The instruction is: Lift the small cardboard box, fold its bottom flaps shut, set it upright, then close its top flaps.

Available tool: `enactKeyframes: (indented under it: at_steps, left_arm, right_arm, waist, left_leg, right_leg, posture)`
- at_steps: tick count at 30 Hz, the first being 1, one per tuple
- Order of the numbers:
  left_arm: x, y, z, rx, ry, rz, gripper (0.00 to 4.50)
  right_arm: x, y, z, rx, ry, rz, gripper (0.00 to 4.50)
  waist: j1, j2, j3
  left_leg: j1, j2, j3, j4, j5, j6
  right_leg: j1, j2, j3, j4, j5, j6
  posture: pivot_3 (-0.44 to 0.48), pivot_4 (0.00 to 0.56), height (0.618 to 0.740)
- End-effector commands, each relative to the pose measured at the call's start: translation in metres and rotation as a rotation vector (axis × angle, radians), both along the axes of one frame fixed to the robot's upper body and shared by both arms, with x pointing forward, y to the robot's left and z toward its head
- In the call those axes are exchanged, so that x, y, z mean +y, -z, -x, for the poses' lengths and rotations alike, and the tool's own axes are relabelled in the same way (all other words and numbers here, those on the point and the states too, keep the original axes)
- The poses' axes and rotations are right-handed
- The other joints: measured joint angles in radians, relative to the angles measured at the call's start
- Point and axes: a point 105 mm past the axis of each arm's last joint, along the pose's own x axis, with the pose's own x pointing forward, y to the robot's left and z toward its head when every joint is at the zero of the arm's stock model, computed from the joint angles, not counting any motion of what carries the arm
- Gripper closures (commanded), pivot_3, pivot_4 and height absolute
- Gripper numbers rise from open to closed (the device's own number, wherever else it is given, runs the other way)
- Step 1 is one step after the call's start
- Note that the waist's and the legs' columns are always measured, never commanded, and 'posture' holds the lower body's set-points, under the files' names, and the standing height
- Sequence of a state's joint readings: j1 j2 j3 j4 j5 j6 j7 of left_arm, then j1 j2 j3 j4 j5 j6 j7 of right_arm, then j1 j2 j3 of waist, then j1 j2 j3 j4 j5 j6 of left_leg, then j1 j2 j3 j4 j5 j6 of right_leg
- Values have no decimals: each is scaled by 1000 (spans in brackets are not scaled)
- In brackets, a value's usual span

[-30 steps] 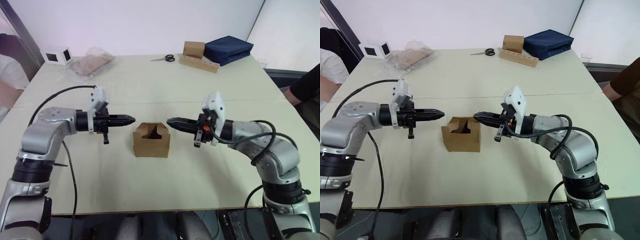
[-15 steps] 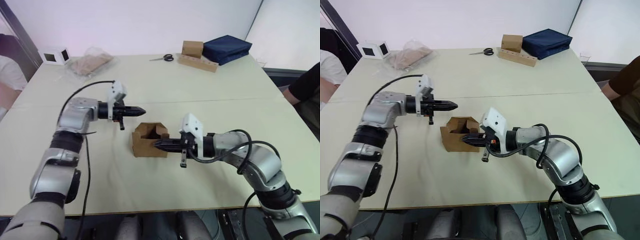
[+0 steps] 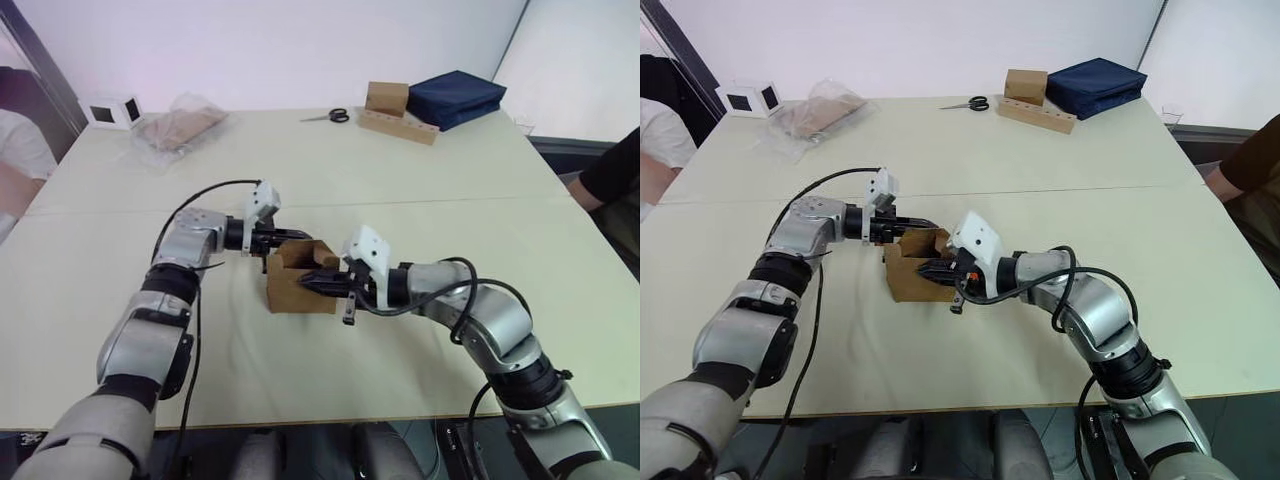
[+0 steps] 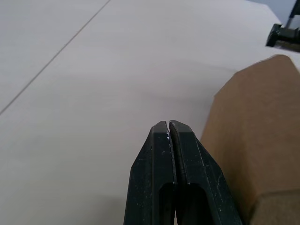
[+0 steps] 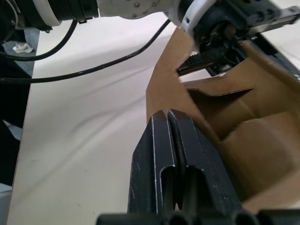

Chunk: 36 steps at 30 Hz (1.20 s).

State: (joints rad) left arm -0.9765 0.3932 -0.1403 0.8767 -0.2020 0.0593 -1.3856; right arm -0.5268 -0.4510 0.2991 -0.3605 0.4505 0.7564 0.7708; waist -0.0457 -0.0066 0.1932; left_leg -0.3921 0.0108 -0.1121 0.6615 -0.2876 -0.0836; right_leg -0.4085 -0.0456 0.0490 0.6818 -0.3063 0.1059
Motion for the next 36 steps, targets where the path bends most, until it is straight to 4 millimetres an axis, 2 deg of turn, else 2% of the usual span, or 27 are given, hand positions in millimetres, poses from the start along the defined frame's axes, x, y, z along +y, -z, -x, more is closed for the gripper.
enactKeyframes:
  at_steps: [1, 7, 13, 19, 26, 32, 36]
  left_arm:
    - [-4, -7, 4, -48, 41, -2, 4466]
    - [-5, -5, 8, -53, 67, -12, 4466]
    - [-4, -5, 10, -67, 75, -28, 4466]
    - [10, -5, 10, -81, 62, -65, 4466]
    - [25, -9, 12, -85, 49, -72, 4466]
    - [22, -25, 16, -120, 45, -28, 4466]
    - [36, -38, 17, -160, 5, -21, 4466]
  right_arm:
    - [4, -8, -2, -38, -13, -14, 4500]
    - [5, -6, -3, -26, -10, -16, 4500]
    - [5, 5, -7, -6, 9, 10, 4500]
    - [4, 18, -10, 3, 27, 52, 4500]
    - [4, 25, -12, -6, 29, 72, 4500]
    - [4, 23, -15, -18, 35, 69, 4500]
    - [3, 21, -16, -20, 41, 64, 4500]
  waist:
    - [0, 0, 0]
    - [0, 0, 0]
    - [0, 0, 0]
    - [-1, 0, 0]
    - [-1, 0, 0]
    - [0, 0, 0]
    - [-3, 0, 0]
  left_leg:
    - [0, 0, 0, 0, 0, 0]
    - [0, 0, 0, 0, 0, 0]
    - [0, 0, 0, 0, 0, 0]
    - [0, 0, 0, 0, 0, 0]
    - [0, 0, 0, 0, 0, 0]
    - [0, 0, 0, 0, 0, 0]
    - [0, 0, 0, 0, 0, 0]
  right_leg:
    - [0, 0, 0, 0, 0, 0]
    - [0, 0, 0, 0, 0, 0]
    - [0, 0, 0, 0, 0, 0]
    - [0, 0, 0, 0, 0, 0]
    - [0, 0, 0, 0, 0, 0]
    - [0, 0, 0, 0, 0, 0]
    - [0, 0, 0, 0, 0, 0]
  posture:
    - [0, 150, 740]
    - [0, 150, 740]
    - [0, 150, 740]
    - [0, 150, 740]
    - [0, 150, 740]
    - [0, 150, 740]
    - [0, 150, 740]
